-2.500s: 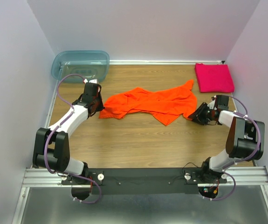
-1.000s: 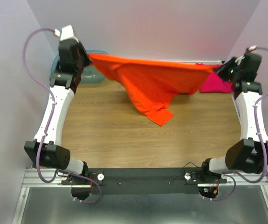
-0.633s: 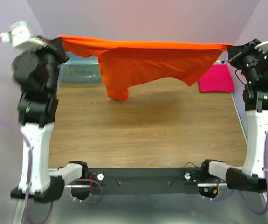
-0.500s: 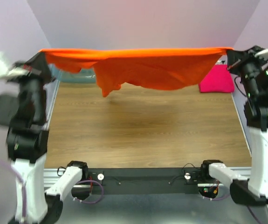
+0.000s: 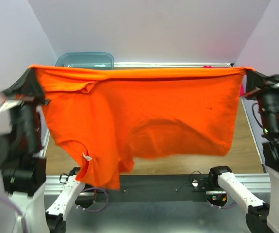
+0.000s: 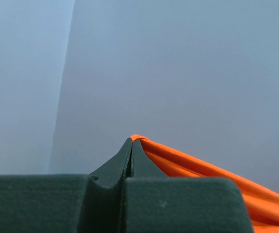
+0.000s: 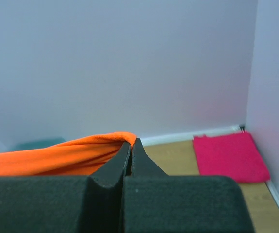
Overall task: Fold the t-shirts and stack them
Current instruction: Flatten the tshirt out
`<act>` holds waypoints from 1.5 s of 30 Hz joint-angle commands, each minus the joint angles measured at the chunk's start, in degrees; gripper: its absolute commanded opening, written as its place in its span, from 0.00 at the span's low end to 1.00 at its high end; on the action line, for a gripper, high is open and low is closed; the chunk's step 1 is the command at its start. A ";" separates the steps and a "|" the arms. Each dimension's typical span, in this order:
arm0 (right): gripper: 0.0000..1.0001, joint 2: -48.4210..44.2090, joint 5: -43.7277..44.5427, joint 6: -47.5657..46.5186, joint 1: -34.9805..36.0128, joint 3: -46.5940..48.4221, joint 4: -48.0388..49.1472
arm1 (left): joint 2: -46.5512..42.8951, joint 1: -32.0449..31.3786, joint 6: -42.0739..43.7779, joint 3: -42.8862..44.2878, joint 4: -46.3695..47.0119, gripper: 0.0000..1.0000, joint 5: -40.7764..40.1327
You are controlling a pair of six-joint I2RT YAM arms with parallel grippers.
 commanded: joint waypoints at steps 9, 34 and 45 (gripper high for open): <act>0.01 21.42 9.70 -2.37 -0.55 -20.18 -0.92 | 28.73 1.09 3.52 -20.14 8.25 0.00 5.97; 0.01 63.28 -1.63 -5.09 -10.48 -12.14 20.80 | 73.50 1.27 -12.03 2.62 -2.36 0.02 16.69; 0.01 74.07 -5.31 -12.99 -10.57 1.21 20.89 | 75.06 2.15 -14.94 3.22 -0.52 0.02 21.01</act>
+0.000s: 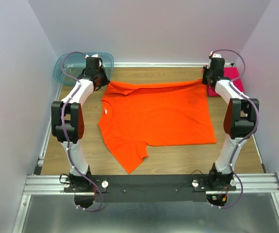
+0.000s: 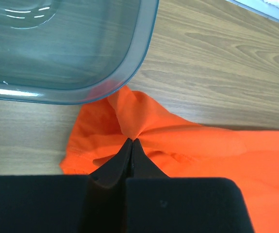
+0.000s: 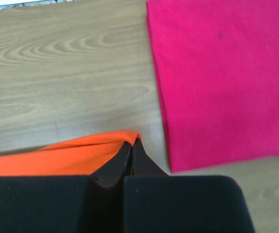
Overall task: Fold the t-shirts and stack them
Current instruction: Flatten the tshirt out, then fold the tshirt
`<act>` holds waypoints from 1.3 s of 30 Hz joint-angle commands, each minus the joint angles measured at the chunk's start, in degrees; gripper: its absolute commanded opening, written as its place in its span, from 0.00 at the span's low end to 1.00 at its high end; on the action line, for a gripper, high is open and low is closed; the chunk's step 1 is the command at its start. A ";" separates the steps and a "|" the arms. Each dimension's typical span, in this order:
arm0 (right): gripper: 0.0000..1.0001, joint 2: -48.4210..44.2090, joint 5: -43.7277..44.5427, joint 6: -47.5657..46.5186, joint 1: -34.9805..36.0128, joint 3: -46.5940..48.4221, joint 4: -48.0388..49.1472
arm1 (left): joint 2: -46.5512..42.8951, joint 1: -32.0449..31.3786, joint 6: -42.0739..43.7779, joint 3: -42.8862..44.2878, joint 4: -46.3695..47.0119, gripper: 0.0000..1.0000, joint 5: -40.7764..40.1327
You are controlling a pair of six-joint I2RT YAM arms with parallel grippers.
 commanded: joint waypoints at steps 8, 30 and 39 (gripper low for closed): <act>0.01 10.83 -4.59 -3.45 -0.56 8.24 0.61 | 2.08 1.21 -2.40 2.51 -0.32 0.02 3.77; 0.01 3.18 -10.30 3.23 -3.55 5.25 -7.30 | -10.23 1.48 -10.05 -10.41 0.38 0.02 10.97; 0.02 3.27 -11.18 4.46 -3.55 5.87 -9.85 | -13.92 1.48 -12.07 -16.99 0.73 0.02 14.93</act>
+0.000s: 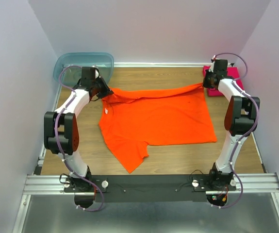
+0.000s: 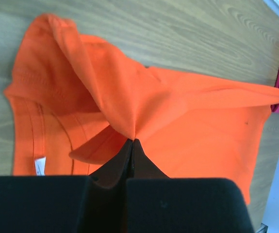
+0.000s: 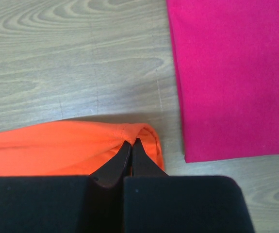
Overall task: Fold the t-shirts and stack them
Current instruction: Fold the tshirt
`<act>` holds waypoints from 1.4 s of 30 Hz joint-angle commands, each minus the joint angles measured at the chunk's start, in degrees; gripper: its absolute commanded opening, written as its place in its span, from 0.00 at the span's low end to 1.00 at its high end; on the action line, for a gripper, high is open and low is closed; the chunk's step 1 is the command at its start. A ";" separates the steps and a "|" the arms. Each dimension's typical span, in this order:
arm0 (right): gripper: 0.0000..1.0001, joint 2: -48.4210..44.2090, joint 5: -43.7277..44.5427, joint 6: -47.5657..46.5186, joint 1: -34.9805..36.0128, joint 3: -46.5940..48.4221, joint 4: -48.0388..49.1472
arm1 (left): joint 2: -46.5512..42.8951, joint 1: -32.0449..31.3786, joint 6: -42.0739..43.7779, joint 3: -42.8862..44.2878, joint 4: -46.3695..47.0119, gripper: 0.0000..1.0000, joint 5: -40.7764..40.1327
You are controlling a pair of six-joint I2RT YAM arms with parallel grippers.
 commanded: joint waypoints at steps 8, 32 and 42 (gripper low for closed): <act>0.02 -2.81 0.54 0.94 -0.78 0.71 -3.89 | -6.81 0.58 -3.73 -7.10 1.03 0.02 3.85; 0.01 -5.54 2.21 5.34 -2.36 -7.90 -10.48 | -7.17 3.04 -1.71 -14.75 1.11 0.01 4.45; 0.02 -1.15 1.52 5.78 -2.36 -7.90 -10.75 | -4.97 3.04 -2.33 -20.54 4.54 0.01 5.95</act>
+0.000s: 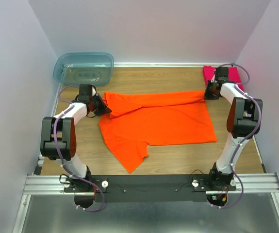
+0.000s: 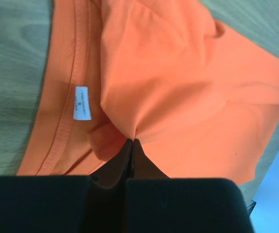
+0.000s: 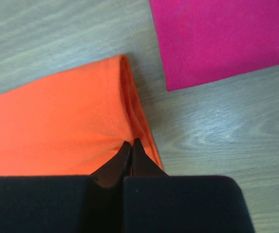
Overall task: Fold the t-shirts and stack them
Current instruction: Fold the tshirt
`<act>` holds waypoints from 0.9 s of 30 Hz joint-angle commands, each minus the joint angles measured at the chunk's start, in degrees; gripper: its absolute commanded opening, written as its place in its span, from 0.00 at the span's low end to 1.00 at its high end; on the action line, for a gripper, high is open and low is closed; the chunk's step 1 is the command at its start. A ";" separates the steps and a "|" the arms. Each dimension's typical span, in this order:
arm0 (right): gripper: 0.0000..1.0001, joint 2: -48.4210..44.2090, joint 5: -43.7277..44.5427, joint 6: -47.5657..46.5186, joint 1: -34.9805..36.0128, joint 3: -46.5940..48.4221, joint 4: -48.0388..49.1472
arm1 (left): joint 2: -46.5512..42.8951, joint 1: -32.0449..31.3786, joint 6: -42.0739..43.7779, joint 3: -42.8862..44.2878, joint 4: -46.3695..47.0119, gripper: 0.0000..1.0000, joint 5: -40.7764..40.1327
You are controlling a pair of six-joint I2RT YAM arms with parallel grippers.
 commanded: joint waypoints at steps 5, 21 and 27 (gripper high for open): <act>0.06 2.37 -0.62 1.78 -0.50 -1.59 -1.68 | 2.09 0.22 -0.29 -2.65 2.99 0.02 0.01; 0.62 0.70 -7.11 4.50 -2.87 5.44 -3.26 | -2.75 0.31 4.10 7.26 2.46 0.80 -15.80; 0.64 4.74 -15.37 4.68 -3.49 10.70 -3.17 | 6.91 0.22 7.96 15.17 4.13 0.76 -16.86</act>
